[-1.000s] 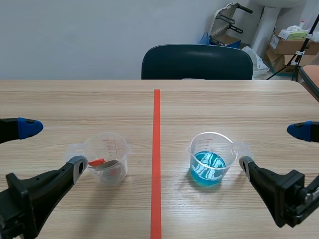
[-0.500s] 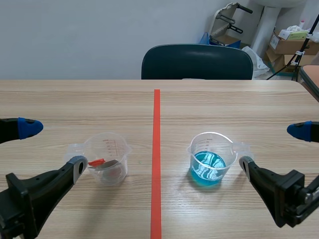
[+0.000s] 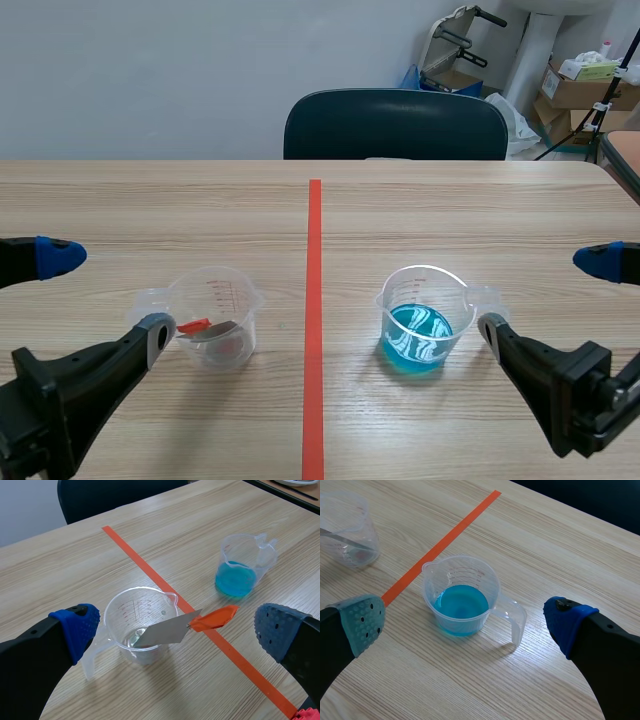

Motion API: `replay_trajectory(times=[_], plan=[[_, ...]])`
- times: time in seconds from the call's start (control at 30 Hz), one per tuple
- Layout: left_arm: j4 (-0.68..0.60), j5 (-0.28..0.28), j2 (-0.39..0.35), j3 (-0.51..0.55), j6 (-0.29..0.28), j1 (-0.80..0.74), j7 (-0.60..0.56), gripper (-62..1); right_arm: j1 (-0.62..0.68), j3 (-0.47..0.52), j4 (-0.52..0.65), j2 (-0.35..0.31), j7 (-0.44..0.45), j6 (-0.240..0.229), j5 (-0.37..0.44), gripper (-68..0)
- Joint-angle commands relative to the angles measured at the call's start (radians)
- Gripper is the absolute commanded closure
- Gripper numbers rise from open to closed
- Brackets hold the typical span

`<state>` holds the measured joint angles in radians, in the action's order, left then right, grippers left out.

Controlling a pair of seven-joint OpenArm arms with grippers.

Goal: Do the redox reaction experiment

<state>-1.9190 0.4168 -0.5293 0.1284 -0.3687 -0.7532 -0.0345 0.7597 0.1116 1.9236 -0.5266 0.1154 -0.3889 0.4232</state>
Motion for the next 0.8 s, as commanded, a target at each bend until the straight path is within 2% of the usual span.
replay_trajectory(times=[0.0, 0.2, 0.4, 0.6, 0.77], plan=[[-0.006, 0.006, 0.002, -0.005, 0.0, 0.0, -0.016, -62.3, -0.012, 0.011, 0.007, -0.008, 0.026, -0.001, 0.007, -67.9], [-0.006, 0.007, 0.002, -0.005, 0.001, 0.001, -0.017, -62.3, -0.028, 0.011, 0.007, -0.018, 0.033, -0.01, 0.007, -67.9], [-0.006, 0.006, 0.002, -0.004, 0.007, 0.0, -0.017, -62.3, -0.058, 0.002, 0.007, -0.05, 0.04, -0.053, 0.006, -67.9], [-0.006, 0.006, 0.001, -0.002, 0.011, 0.003, -0.029, -62.3, -0.131, -0.06, 0.007, -0.094, 0.04, -0.058, -0.018, -67.9], [-0.006, -0.002, -0.004, 0.036, 0.01, -0.022, -0.075, -62.3, -0.211, -0.135, 0.007, -0.134, 0.04, -0.085, -0.058, -67.9]])
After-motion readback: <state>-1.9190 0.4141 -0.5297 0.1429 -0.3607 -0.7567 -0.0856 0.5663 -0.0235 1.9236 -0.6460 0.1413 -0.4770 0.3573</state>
